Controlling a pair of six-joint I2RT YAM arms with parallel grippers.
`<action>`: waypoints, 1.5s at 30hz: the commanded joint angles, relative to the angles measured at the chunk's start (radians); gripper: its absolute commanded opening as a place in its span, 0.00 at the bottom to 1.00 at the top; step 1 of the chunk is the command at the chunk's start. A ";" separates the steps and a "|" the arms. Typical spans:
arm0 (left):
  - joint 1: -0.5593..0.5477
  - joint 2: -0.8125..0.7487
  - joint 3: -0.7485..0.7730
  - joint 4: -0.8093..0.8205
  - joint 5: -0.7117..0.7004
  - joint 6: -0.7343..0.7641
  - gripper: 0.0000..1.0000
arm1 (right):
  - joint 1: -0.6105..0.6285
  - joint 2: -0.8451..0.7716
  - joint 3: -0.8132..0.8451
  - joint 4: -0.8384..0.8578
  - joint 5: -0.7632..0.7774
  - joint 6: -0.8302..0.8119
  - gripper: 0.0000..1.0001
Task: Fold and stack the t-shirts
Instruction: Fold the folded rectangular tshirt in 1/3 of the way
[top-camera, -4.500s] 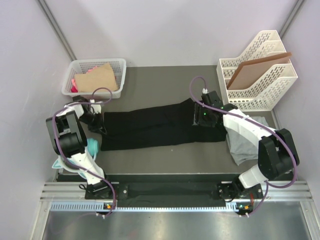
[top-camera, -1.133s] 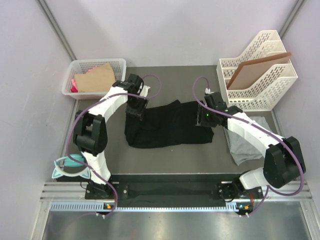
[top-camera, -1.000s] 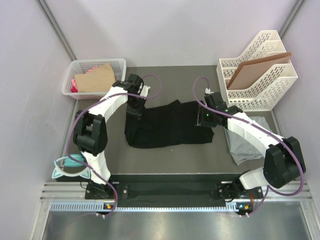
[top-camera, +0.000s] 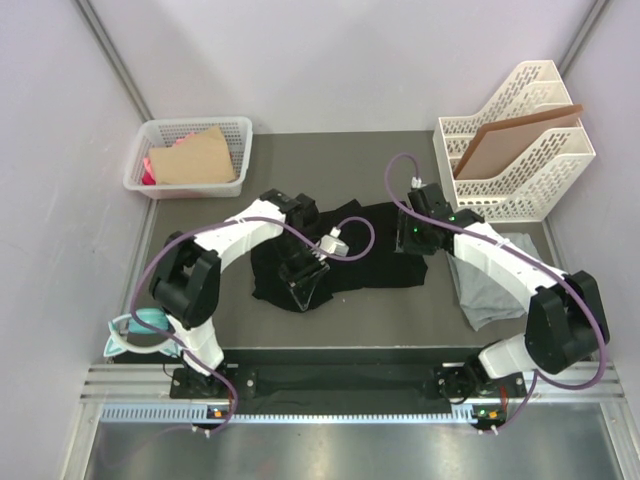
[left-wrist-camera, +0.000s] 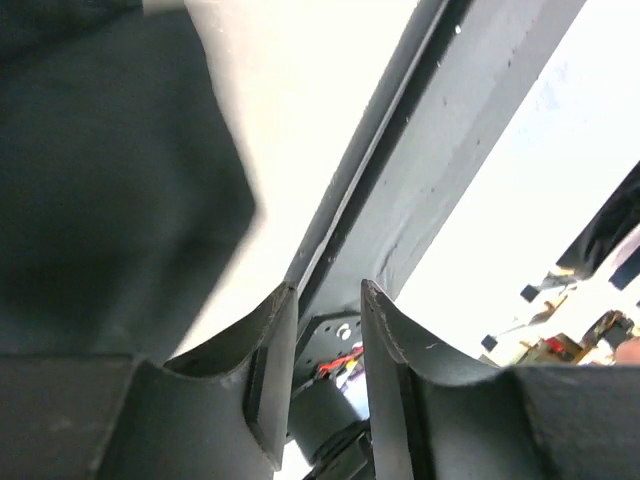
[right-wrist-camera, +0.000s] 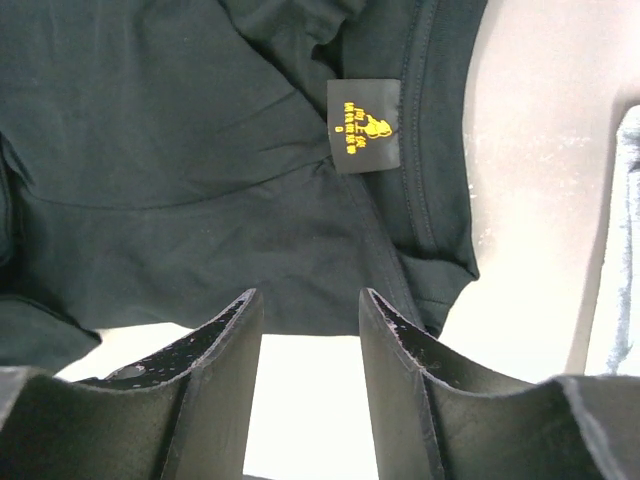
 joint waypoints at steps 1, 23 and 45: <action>0.015 0.020 0.122 -0.187 0.050 0.167 0.38 | 0.006 0.017 0.055 -0.008 0.035 -0.013 0.44; 0.202 0.303 0.415 0.305 -0.270 -0.163 0.36 | 0.031 0.037 0.043 0.096 -0.135 0.028 0.49; 0.147 0.403 0.508 0.345 -0.312 -0.279 0.63 | 0.045 0.062 0.032 0.109 -0.129 0.019 0.55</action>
